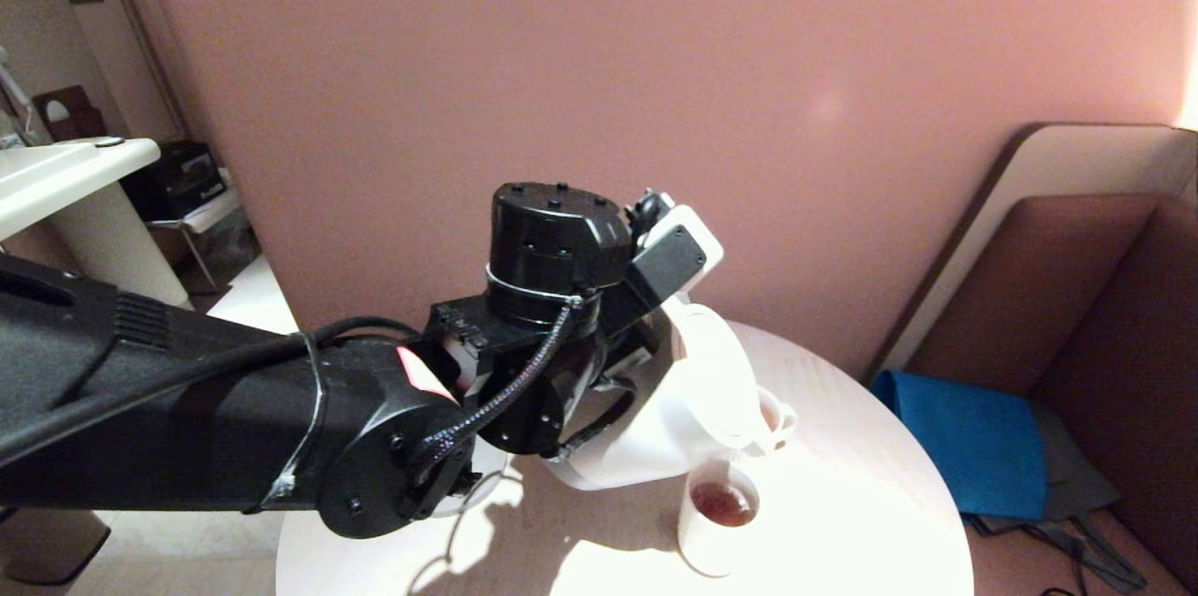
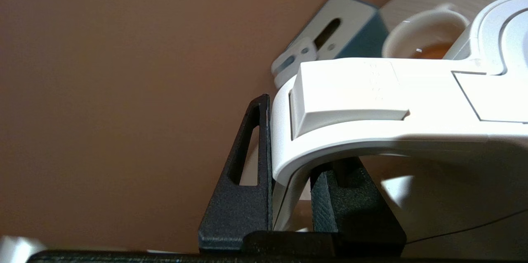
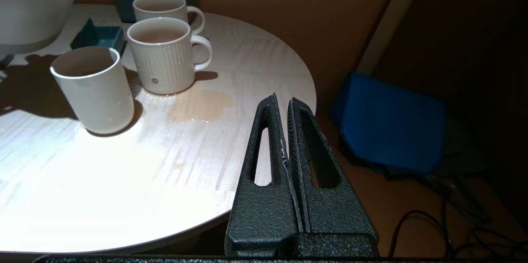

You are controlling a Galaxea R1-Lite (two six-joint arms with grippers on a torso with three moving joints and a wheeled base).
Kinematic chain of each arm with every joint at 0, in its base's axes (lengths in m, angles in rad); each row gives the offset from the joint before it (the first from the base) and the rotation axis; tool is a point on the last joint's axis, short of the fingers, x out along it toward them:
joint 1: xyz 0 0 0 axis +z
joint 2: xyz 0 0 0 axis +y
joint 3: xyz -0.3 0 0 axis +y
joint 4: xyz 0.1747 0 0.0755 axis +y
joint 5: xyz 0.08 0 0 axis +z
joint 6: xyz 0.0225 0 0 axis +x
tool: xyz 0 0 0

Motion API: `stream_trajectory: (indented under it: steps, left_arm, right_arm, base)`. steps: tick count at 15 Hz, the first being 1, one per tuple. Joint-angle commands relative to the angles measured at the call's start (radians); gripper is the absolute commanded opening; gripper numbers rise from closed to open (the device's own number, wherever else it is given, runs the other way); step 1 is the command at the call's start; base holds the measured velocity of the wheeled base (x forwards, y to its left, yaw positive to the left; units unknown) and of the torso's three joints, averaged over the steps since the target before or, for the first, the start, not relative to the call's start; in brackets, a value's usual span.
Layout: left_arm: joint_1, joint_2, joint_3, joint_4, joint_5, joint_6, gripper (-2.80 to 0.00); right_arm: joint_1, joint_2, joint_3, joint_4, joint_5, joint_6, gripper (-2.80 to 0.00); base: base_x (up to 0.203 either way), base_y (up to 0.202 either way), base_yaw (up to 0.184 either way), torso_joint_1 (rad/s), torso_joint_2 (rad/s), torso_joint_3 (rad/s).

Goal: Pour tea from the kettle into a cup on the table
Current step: Pour water into another cup, then put down the kettle on the table

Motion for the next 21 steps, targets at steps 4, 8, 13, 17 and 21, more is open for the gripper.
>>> stream_trajectory:
  steps: [4,8,13,17,21]
  left_arm:
    - [0.094,-0.094,0.067,0.001,0.000,-0.292,-2.80]
    - [0.194,-0.148,0.125,0.004,-0.029,-0.509,-2.80]
    - [0.404,-0.233,0.264,-0.008,-0.164,-0.618,-2.80]
    - [0.563,-0.247,0.361,-0.089,-0.284,-0.680,-2.80]
    - [0.634,-0.169,0.451,-0.245,-0.300,-0.682,-2.80]
  right_arm:
    - [0.000,0.001,0.000,0.000,0.000,-0.001,-2.80]
    - [0.000,0.001,0.000,0.000,0.000,-0.001,-2.80]
    - [0.000,0.001,0.000,0.000,0.000,-0.001,-2.80]
    - [0.001,0.001,0.000,0.000,0.000,-0.001,-2.80]
    - [0.000,0.001,0.000,0.000,0.000,-0.001,-2.80]
  base:
    - [0.000,0.000,0.000,0.000,0.00,0.000]
    - [0.000,0.000,0.000,0.000,0.00,0.000]
    - [0.000,0.000,0.000,0.000,0.00,0.000]
    - [0.000,0.000,0.000,0.000,0.00,0.000]
    - [0.000,0.000,0.000,0.000,0.00,0.000]
